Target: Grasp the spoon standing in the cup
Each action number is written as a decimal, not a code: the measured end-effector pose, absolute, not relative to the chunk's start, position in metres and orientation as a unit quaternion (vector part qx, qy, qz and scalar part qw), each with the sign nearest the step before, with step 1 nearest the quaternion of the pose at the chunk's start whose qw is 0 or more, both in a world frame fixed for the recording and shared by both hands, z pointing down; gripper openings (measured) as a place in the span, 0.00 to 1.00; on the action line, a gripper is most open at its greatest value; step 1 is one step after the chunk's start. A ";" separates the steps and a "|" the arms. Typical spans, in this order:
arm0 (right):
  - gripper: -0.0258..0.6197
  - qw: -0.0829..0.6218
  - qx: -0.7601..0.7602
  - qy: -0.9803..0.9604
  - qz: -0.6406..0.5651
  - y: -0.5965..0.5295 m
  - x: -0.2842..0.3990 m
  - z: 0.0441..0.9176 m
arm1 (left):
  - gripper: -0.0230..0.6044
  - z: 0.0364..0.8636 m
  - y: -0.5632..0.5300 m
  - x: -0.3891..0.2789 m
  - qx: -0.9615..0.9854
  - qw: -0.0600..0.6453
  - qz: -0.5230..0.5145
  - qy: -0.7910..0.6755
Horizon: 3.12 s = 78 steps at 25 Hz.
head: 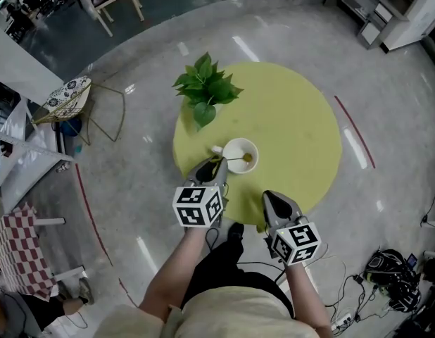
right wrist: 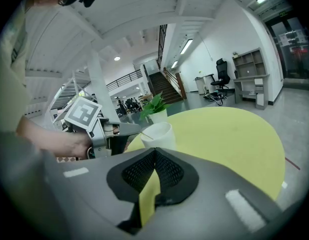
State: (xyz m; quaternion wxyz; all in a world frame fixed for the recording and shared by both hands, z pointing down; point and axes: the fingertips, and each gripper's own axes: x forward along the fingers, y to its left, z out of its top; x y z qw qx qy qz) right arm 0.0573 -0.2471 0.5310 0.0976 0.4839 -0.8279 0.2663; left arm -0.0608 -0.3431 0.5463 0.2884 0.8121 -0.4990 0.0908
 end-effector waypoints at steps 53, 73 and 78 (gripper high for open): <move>0.04 0.088 0.471 -0.849 0.222 -0.206 0.071 0.491 | 0.05 0.456 -0.264 -0.081 0.809 0.276 -0.024 -0.518; 0.04 0.086 0.425 -0.874 0.217 -0.168 0.074 0.485 | 0.05 0.448 -0.184 -0.093 0.777 0.269 -0.034 -0.569; 0.04 0.077 0.418 -0.878 0.219 -0.160 0.078 0.482 | 0.05 0.452 -0.169 -0.088 0.775 0.270 -0.029 -0.571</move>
